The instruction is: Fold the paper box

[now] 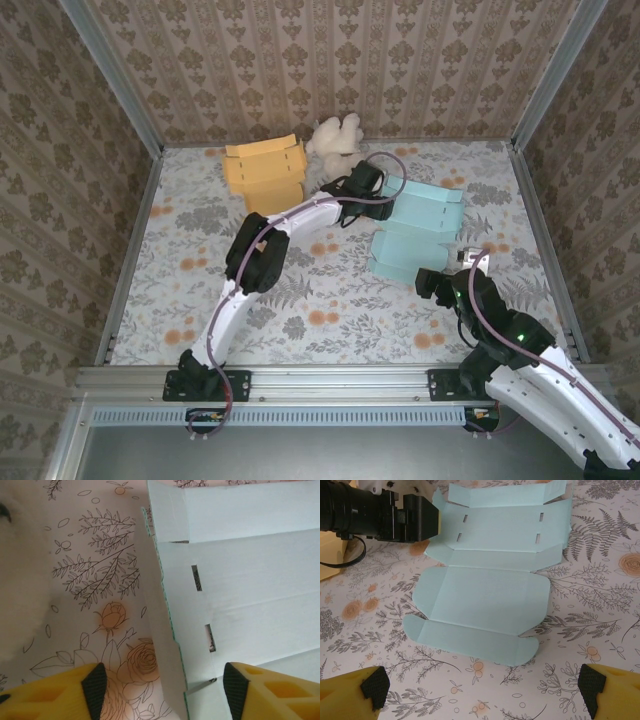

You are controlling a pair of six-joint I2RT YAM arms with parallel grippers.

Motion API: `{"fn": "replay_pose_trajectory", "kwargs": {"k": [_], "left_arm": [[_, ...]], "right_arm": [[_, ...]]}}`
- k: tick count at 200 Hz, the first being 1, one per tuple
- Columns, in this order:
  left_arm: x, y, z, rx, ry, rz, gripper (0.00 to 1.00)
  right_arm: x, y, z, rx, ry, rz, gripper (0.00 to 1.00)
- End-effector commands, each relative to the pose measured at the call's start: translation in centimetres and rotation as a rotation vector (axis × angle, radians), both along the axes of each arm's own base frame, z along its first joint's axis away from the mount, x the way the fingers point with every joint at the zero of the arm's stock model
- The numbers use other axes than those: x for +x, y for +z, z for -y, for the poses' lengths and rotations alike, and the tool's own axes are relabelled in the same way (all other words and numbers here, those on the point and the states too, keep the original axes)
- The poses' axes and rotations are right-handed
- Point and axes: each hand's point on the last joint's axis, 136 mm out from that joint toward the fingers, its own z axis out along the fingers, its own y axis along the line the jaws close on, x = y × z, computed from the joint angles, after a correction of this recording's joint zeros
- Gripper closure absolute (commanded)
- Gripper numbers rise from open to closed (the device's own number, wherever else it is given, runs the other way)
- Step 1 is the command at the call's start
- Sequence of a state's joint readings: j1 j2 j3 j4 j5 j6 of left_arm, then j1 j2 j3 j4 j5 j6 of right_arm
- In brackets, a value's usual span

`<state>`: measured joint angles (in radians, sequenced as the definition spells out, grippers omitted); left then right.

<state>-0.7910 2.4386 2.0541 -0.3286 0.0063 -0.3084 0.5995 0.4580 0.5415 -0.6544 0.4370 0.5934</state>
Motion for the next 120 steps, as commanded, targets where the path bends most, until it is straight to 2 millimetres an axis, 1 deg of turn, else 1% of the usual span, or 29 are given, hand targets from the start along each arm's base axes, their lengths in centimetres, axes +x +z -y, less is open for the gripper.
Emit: {"fn": "replay_pose_trajectory", "kwargs": {"k": [1, 23, 38, 47, 70, 95, 120], "left_arm": [[0.3, 0.3, 0.4, 0.005, -0.022, 0.001, 0.39], [0.8, 0.5, 0.5, 0.007, -0.015, 0.019, 0.45], [1.2, 0.2, 0.6, 0.023, -0.009, 0.022, 0.47], [1.2, -0.2, 0.5, 0.047, -0.005, 0.016, 0.5], [1.2, -0.2, 0.6, 0.081, -0.004, 0.034, 0.59], [0.8, 0.4, 1.3, 0.074, -0.028, 0.051, 0.77], [0.3, 1.5, 1.8, 0.067, -0.044, 0.066, 0.91]], "right_arm": [[0.0, 0.3, -0.4, 0.006, 0.027, 0.02, 0.0], [0.0, 0.3, -0.6, 0.012, 0.035, 0.02, 0.0], [0.0, 0.3, -0.6, 0.015, 0.04, 0.018, 0.0], [0.0, 0.2, -0.7, 0.019, 0.042, 0.016, 0.0], [-0.1, 0.2, -0.8, 0.026, 0.049, 0.018, 0.0], [-0.1, 0.2, -0.9, 0.029, 0.052, 0.019, 0.0], [-0.2, 0.1, -0.9, 0.029, 0.055, 0.016, 0.0]]}}
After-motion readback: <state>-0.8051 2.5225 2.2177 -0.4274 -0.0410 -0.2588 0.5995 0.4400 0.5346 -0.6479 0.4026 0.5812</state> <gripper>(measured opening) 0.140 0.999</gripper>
